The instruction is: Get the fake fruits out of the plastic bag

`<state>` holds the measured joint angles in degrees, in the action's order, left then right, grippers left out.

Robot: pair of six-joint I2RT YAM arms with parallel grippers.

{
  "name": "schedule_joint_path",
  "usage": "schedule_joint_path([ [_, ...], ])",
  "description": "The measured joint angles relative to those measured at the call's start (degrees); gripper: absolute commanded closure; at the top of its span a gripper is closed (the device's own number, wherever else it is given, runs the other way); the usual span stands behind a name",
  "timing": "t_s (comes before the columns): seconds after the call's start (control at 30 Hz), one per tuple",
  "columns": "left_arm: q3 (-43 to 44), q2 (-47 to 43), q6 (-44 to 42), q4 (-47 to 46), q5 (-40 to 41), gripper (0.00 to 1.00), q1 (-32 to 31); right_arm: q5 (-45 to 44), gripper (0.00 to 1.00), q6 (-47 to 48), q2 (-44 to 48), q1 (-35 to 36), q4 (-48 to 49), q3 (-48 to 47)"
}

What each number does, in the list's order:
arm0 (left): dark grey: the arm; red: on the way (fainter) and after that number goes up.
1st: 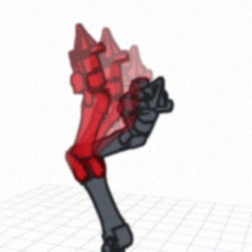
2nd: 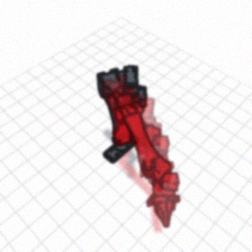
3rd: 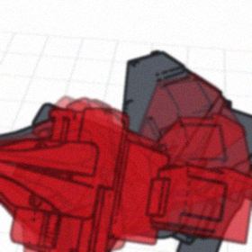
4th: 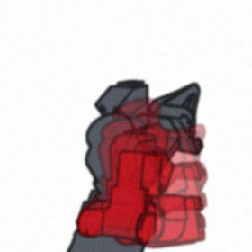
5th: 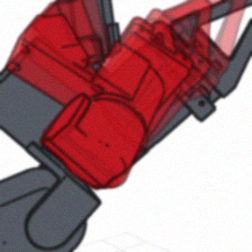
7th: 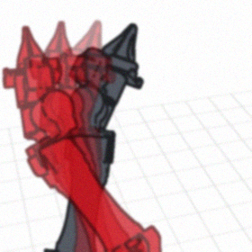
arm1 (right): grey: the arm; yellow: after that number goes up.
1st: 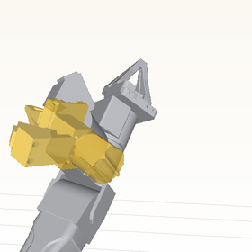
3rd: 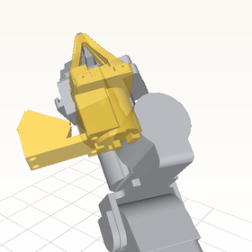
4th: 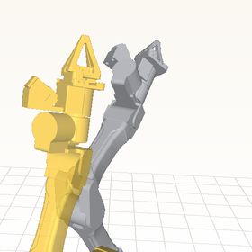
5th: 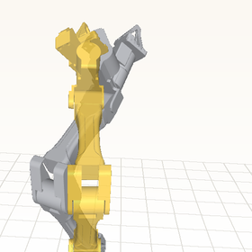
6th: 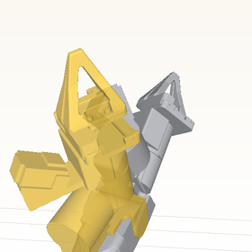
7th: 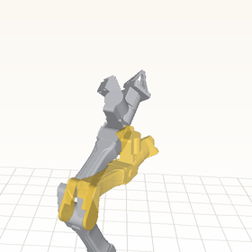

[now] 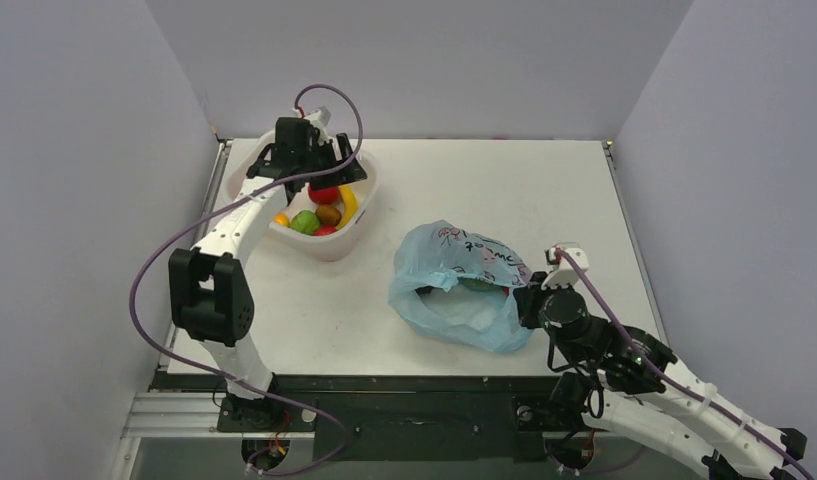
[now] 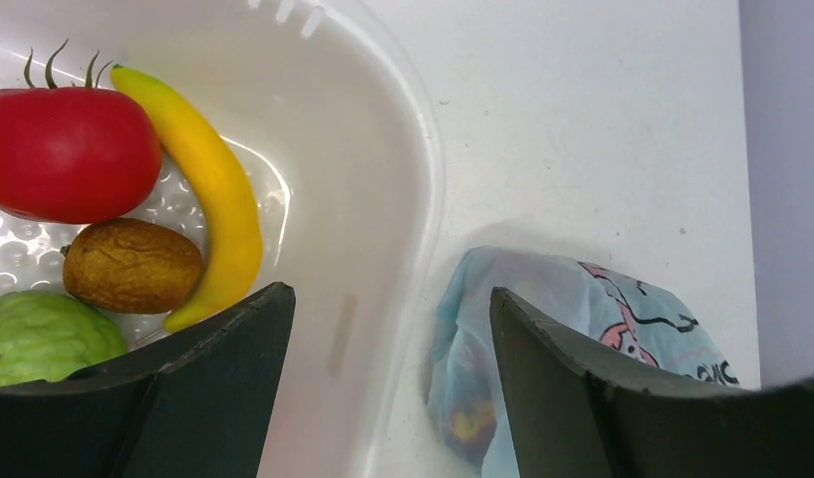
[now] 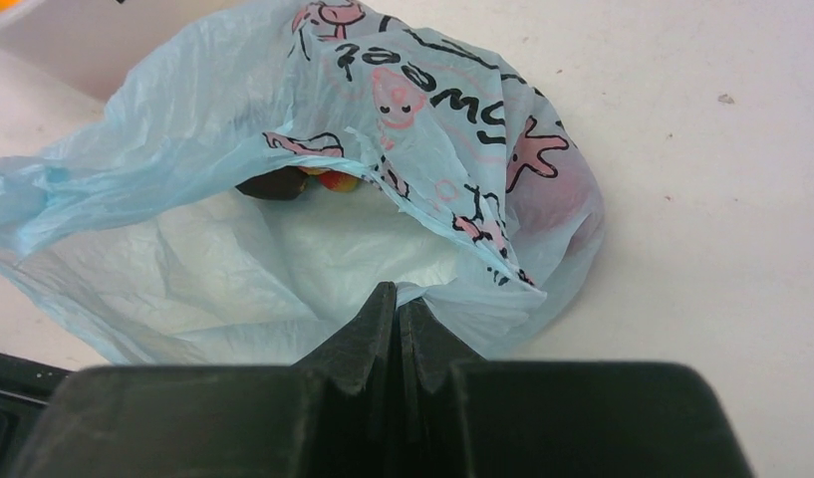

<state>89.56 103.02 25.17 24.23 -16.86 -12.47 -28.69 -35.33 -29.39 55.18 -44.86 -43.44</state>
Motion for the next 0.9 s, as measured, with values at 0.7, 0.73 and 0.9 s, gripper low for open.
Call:
schedule_joint_path([
  [0.7,-13.84,-18.43,-17.03,-6.05,16.59,0.12,-24.28,4.02,1.0,1.29,-12.26,4.98,-0.17,-0.28],
  [0.73,-13.9,-19.28,-17.57,-6.05,16.55,0.12,-25.09,3.61,1.0,1.25,-11.76,4.98,-0.15,-0.31],
  [0.9,-13.57,-24.92,-15.32,-5.57,12.5,0.18,-30.25,1.4,1.0,1.42,-10.21,4.98,-1.01,-2.16],
])
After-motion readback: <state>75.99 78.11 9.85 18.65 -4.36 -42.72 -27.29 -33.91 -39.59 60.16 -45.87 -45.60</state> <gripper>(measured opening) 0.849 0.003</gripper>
